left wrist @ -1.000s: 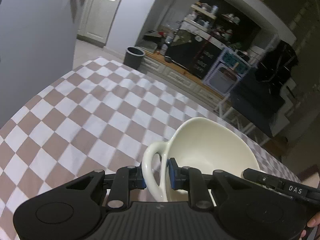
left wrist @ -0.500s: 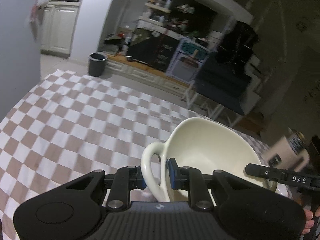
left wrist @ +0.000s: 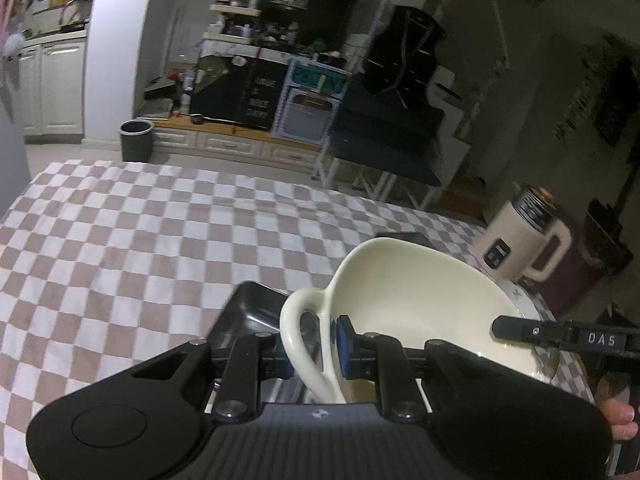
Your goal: Organize plates and bowls
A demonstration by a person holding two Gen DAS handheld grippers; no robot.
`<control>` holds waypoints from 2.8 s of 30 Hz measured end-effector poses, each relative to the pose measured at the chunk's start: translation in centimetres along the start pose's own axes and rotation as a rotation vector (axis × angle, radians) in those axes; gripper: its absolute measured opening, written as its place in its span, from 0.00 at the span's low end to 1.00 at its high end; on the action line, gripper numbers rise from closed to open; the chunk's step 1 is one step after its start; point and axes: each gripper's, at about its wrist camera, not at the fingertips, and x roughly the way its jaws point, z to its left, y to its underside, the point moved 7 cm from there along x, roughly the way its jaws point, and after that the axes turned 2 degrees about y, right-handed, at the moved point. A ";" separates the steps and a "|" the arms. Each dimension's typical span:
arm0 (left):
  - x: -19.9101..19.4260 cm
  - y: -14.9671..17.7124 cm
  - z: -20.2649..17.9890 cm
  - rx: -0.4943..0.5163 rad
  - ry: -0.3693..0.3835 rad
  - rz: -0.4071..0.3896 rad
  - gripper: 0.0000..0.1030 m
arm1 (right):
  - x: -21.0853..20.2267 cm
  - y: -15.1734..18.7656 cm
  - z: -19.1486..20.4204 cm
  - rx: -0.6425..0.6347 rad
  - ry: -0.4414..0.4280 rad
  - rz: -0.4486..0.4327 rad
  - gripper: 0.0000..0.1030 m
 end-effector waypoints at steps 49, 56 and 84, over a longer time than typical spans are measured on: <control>13.4 7.8 -3.2 -0.038 0.106 0.301 0.26 | 2.0 3.0 -10.2 0.116 0.183 0.164 0.25; 14.1 8.5 -3.0 -0.029 0.081 0.334 0.28 | 2.9 3.2 -10.1 0.102 0.204 0.193 0.25; 14.7 8.6 -3.1 0.013 0.047 0.362 0.29 | 4.3 3.5 -10.6 0.102 0.224 0.231 0.29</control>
